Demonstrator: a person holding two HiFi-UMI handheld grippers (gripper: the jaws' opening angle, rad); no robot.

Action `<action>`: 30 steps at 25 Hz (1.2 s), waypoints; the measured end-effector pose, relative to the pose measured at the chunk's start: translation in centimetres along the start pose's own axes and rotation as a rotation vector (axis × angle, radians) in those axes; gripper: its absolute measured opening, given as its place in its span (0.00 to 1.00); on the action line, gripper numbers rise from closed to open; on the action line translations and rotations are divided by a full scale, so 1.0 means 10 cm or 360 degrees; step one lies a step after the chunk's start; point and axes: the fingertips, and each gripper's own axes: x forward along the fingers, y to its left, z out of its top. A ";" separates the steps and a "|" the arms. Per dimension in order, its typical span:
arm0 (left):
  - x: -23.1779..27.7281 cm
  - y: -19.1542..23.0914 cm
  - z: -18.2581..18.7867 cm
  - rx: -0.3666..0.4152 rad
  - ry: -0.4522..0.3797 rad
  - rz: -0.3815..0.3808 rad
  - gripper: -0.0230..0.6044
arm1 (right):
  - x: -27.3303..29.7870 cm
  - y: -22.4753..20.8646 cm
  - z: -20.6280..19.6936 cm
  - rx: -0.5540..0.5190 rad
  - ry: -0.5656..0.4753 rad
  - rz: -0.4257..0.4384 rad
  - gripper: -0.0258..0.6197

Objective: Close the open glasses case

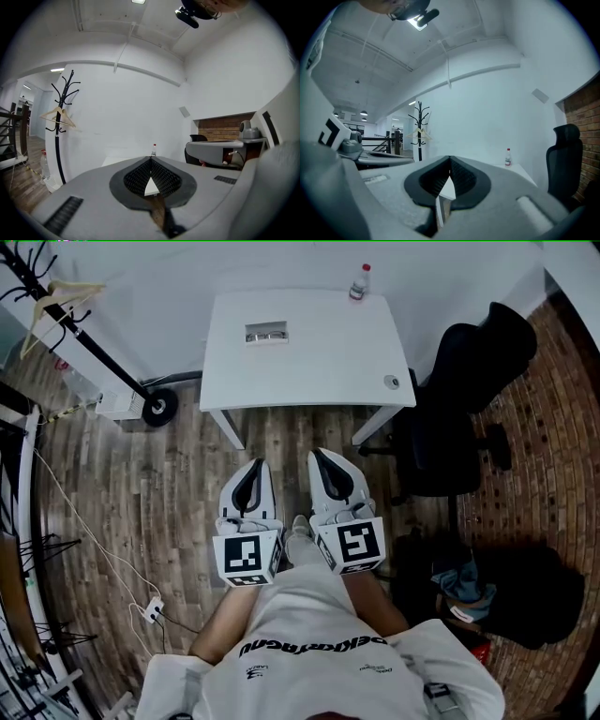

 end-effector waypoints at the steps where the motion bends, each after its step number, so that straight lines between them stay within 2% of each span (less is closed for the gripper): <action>1: 0.12 0.00 0.02 0.0001 0.0002 0.0012 0.03 | 0.09 -0.09 0.01 0.0006 0.0003 0.0011 0.04; 7: 0.76 -0.05 0.06 0.0032 0.0046 0.0071 0.03 | 0.55 -0.53 0.06 0.0053 0.0013 0.0068 0.04; 15: 1.19 -0.07 0.04 0.0034 0.0080 0.0117 0.03 | 0.87 -0.89 -0.02 0.0115 0.0041 0.0099 0.04; 23: 1.68 0.11 -0.01 -0.0001 0.0109 0.0113 0.03 | 1.30 -1.11 -0.15 0.0160 0.0101 0.0099 0.04; 30: 2.29 0.49 0.04 -0.0029 0.0111 0.0062 0.03 | 1.96 -1.28 -0.20 0.0171 0.0127 0.0053 0.04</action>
